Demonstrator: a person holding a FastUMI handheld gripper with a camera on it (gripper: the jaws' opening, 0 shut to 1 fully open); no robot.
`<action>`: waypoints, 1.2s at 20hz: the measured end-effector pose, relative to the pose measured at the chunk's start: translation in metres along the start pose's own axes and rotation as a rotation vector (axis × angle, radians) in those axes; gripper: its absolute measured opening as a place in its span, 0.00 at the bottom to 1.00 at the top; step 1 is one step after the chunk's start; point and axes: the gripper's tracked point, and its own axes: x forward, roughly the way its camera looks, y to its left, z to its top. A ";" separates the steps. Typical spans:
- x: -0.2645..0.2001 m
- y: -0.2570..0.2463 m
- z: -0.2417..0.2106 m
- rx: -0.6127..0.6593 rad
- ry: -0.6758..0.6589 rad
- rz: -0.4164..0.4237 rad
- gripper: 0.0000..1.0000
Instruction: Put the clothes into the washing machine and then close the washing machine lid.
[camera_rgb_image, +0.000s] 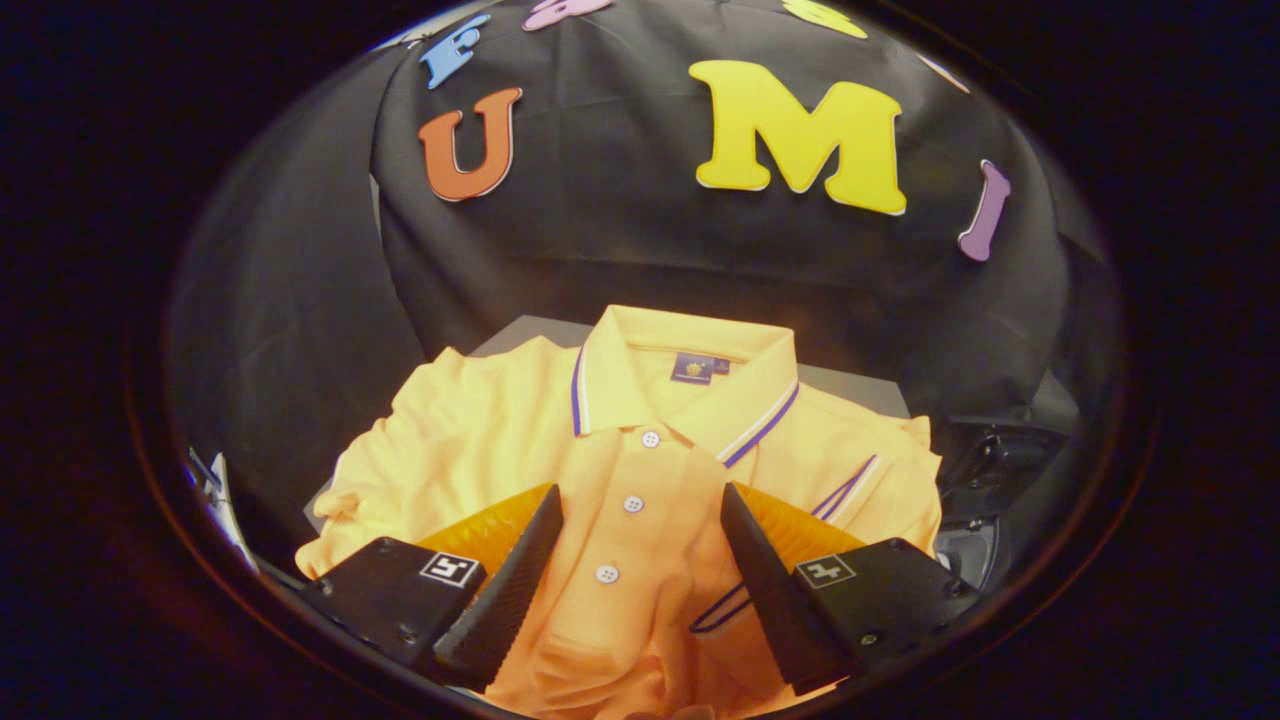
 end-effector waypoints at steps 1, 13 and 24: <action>0.000 0.000 0.000 -0.012 0.000 0.003 1.00; -0.002 0.008 -0.001 -0.081 0.018 0.073 0.15; -0.051 0.005 0.057 -0.010 -0.104 0.173 0.05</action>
